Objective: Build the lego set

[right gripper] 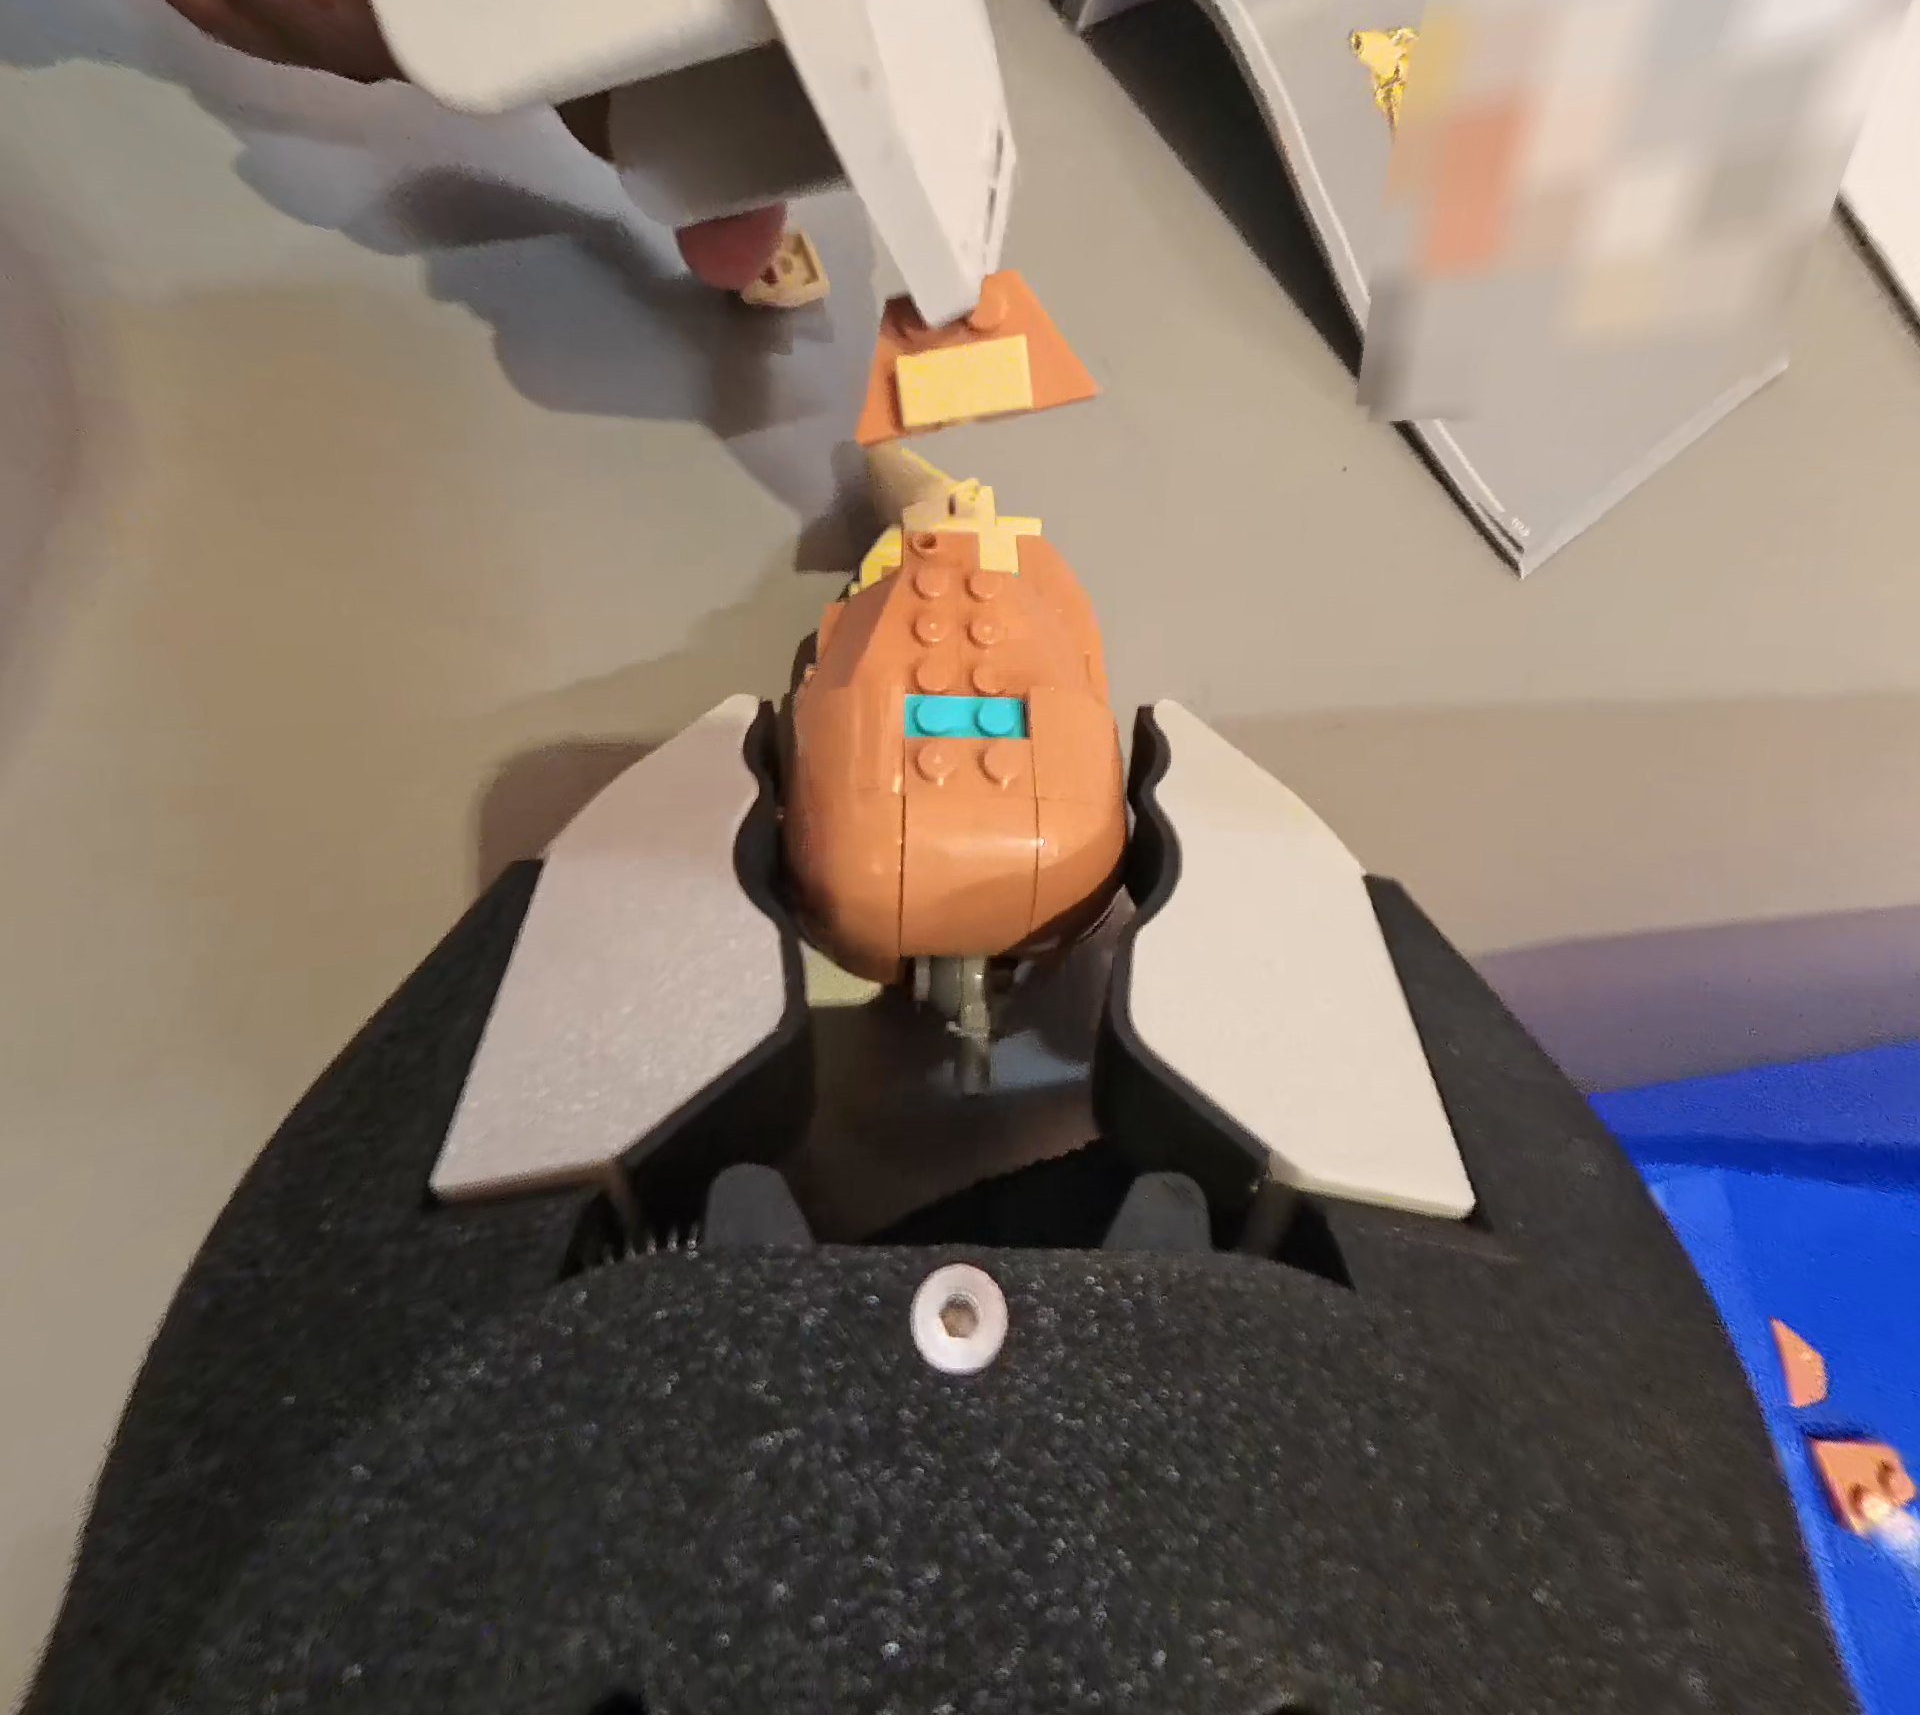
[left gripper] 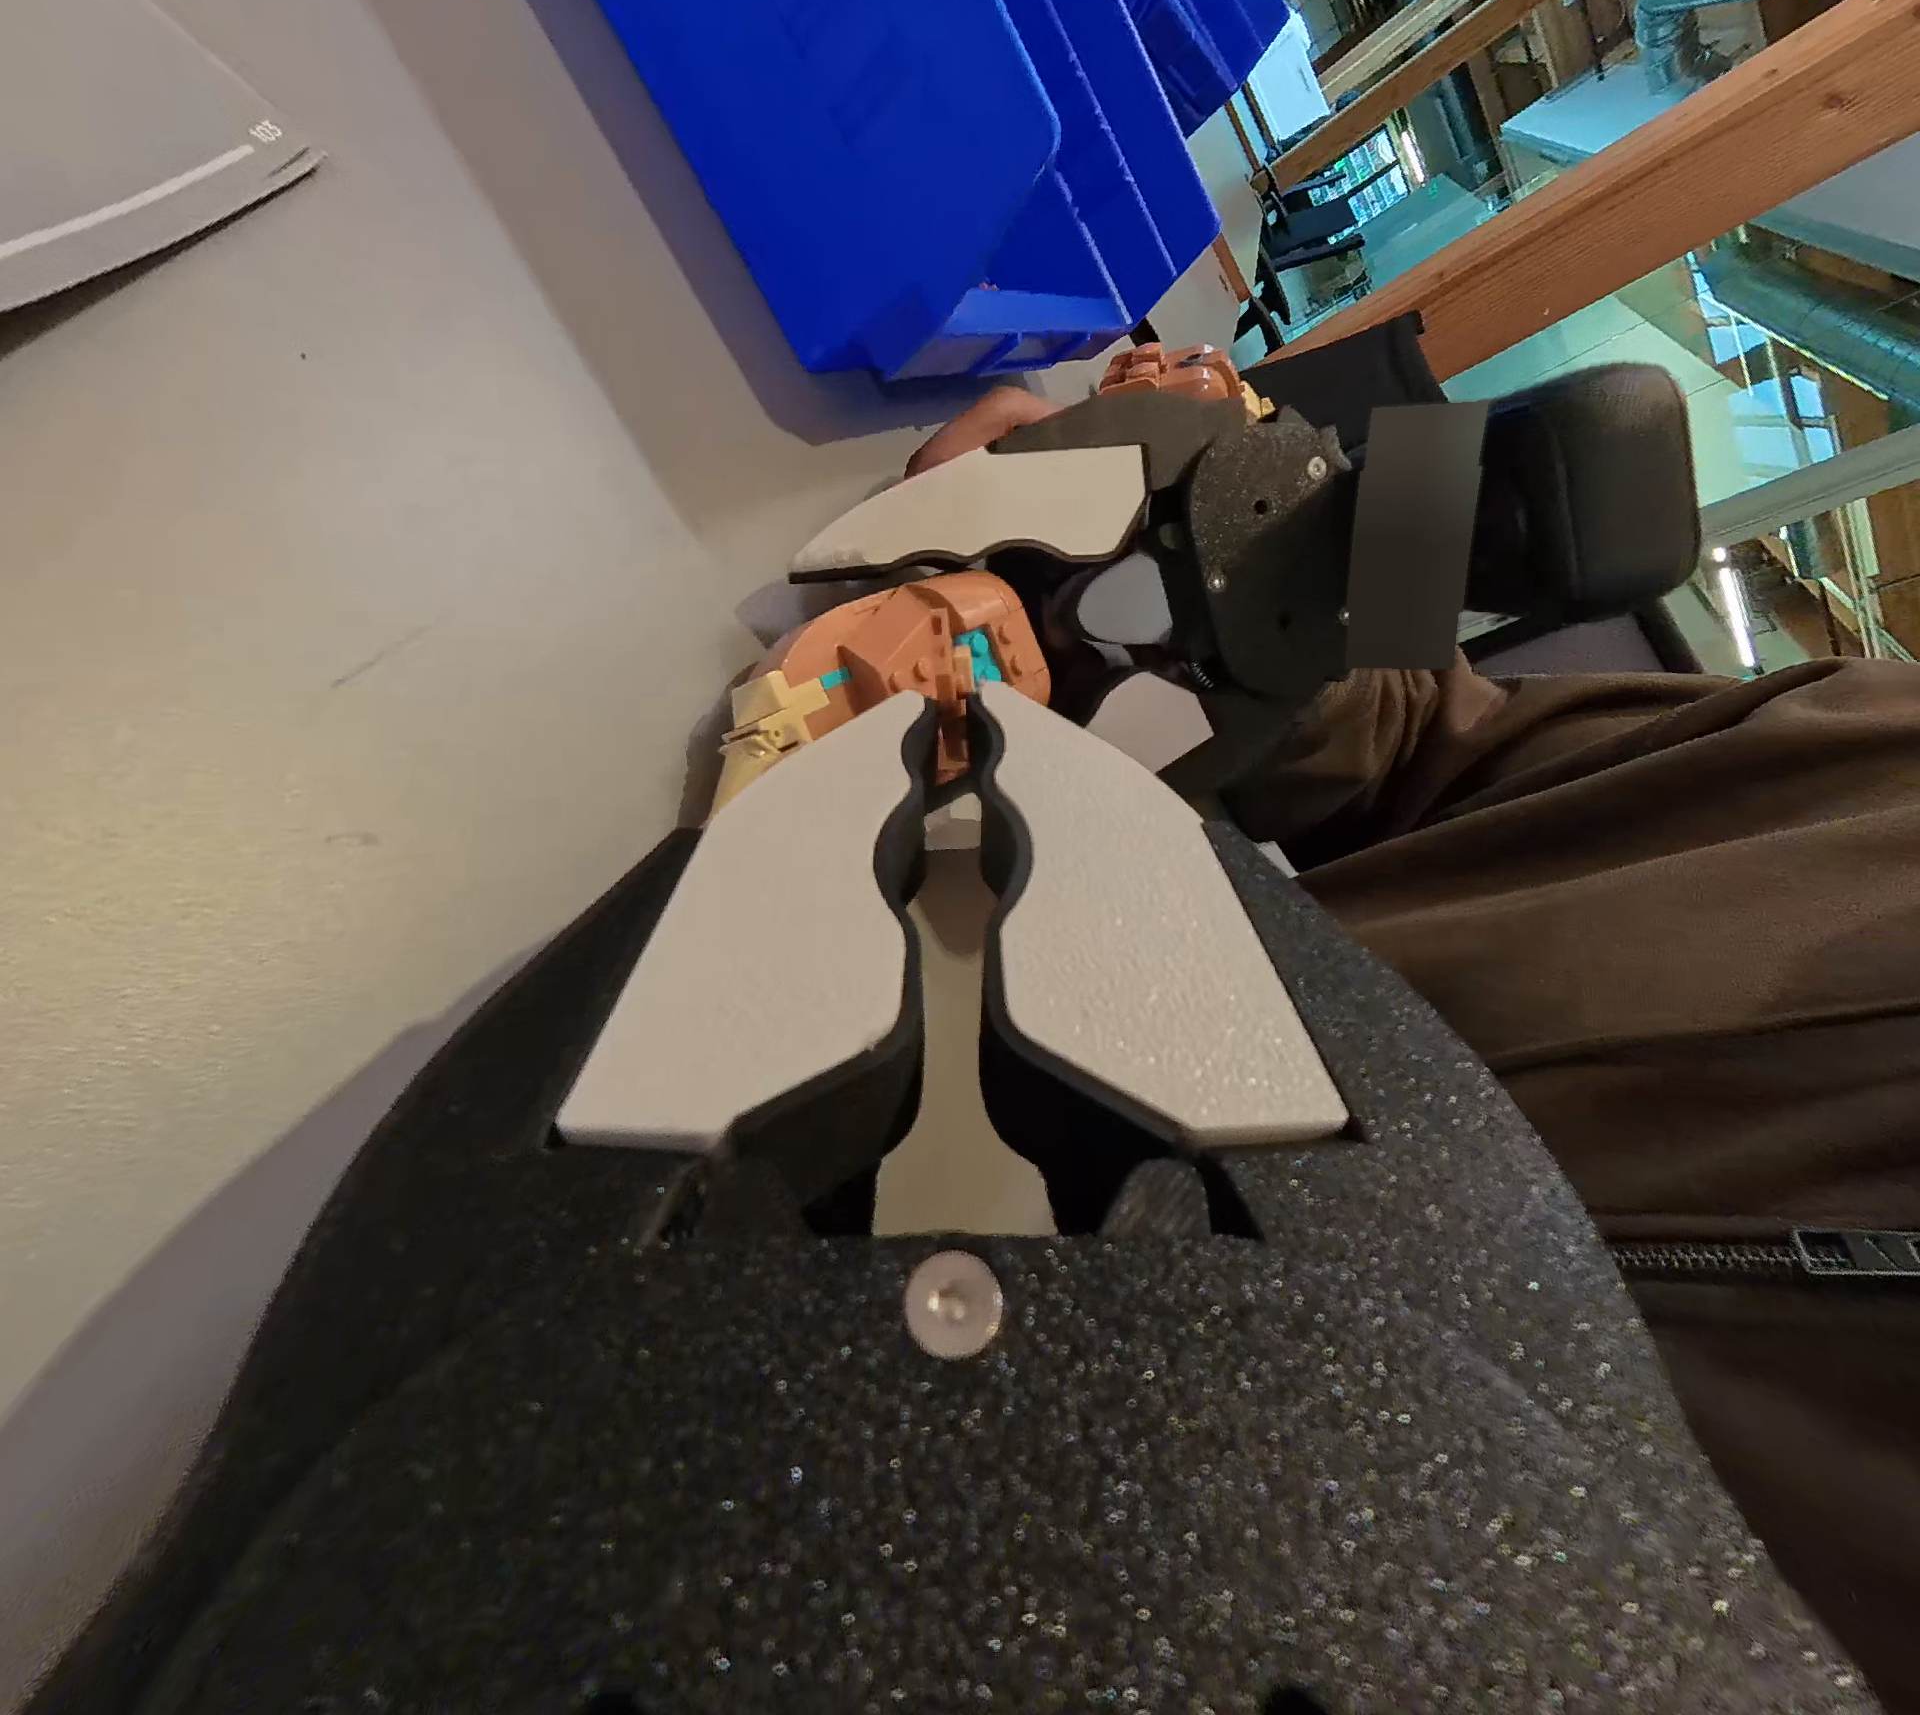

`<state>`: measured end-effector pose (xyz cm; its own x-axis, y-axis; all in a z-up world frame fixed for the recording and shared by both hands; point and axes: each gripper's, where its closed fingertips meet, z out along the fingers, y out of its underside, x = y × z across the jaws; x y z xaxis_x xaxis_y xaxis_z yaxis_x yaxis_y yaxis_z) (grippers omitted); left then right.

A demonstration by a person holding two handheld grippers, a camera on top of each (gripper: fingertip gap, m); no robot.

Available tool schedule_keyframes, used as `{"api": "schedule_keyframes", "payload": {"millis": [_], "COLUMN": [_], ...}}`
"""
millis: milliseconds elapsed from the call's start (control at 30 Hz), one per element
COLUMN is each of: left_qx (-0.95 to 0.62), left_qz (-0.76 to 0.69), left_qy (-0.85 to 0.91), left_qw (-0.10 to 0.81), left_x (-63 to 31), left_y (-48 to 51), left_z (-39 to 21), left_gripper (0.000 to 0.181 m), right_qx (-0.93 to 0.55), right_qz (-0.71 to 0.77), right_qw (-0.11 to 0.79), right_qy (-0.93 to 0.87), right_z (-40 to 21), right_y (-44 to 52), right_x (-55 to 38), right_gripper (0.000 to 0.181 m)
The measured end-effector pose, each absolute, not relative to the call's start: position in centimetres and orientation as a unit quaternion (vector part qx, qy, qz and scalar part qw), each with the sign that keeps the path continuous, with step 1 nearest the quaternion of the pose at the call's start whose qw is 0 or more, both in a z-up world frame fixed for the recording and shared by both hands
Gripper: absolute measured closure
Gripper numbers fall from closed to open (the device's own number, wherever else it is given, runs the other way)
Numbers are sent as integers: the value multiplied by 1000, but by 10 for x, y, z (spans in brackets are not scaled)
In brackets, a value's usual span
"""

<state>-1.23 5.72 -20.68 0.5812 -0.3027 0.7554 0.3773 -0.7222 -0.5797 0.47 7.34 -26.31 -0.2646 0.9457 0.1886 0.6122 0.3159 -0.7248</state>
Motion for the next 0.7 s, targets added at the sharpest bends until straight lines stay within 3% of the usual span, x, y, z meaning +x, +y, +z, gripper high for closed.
{"api": "schedule_keyframes", "payload": {"millis": [367,700], "left_qx": [-812,-814], "left_qz": [-449,-458], "left_qy": [-20,-39], "left_qw": [373,354], "left_x": [-13,-11], "left_y": [54,58], "left_z": [-210,-216], "left_gripper": [176,176], "right_qx": [-536,-545], "right_qz": [214,190], "right_qw": [258,253], "right_qy": [-775,-777], "right_z": [-264,-266], "right_y": [74,75], "right_x": [14,13], "right_gripper": [111,118]}}
